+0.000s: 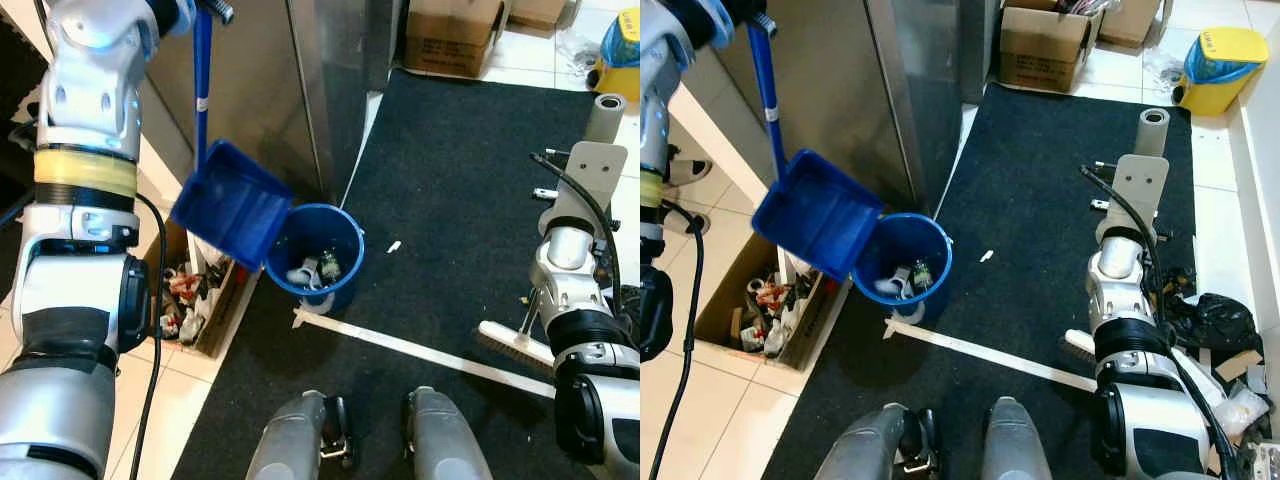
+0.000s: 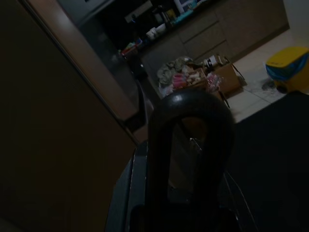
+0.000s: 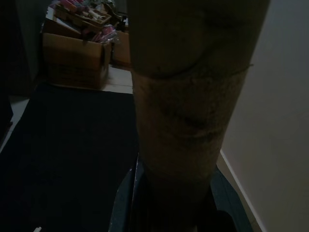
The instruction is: Sweep floor
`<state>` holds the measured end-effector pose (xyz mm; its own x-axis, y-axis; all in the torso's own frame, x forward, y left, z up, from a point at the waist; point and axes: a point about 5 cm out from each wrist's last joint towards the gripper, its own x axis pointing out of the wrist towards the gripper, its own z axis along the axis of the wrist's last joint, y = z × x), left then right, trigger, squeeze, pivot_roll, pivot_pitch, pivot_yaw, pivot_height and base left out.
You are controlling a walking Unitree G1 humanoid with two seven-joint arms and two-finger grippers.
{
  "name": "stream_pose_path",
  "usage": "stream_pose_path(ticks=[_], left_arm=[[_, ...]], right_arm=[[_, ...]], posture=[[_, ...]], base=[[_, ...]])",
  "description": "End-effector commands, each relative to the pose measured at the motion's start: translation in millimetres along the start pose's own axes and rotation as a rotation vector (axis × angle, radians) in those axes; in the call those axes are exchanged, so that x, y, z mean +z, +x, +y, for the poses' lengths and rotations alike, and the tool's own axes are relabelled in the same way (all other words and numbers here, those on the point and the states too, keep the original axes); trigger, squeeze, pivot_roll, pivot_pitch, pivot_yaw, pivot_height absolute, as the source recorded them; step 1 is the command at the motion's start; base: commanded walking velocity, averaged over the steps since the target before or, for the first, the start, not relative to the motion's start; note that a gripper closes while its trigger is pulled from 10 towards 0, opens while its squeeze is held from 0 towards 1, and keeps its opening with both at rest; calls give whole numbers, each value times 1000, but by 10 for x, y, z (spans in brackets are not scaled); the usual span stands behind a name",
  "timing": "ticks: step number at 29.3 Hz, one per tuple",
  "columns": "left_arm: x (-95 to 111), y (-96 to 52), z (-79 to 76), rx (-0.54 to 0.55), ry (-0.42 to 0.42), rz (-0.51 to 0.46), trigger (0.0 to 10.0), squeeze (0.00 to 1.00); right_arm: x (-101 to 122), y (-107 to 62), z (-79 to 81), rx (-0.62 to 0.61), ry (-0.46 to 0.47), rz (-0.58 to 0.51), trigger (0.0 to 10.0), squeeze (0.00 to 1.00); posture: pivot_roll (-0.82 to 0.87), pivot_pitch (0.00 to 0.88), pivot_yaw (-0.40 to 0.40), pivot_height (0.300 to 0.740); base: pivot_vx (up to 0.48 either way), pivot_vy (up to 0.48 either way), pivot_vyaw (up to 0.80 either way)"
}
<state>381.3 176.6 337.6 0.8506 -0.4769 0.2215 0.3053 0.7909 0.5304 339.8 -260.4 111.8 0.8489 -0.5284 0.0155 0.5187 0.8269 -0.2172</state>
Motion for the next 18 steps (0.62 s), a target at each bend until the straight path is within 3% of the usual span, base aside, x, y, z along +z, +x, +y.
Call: stream_pose_path(ticks=[1,11,13,18], left_arm=[[82,10,-12,0,18,-52,10000,0],[357,6,234,114,-92,-166,10000,0],[540,-24,325,130,-106,-223,10000,0],[694,-39,383,137,-158,-274,10000,0]], right_arm=[[60,7,5,0,4,-38,10000,0],[91,9,10,3,14,-47,10000,0],[111,12,17,5,23,-50,10000,0],[134,16,37,8,34,-52,10000,0]], posture=[[-11,53,93,740],[-12,56,92,740],[-9,56,92,740],[-9,56,92,740]], base=[[0,0,0],[0,0,0],[0,0,0],[0,0,0]])
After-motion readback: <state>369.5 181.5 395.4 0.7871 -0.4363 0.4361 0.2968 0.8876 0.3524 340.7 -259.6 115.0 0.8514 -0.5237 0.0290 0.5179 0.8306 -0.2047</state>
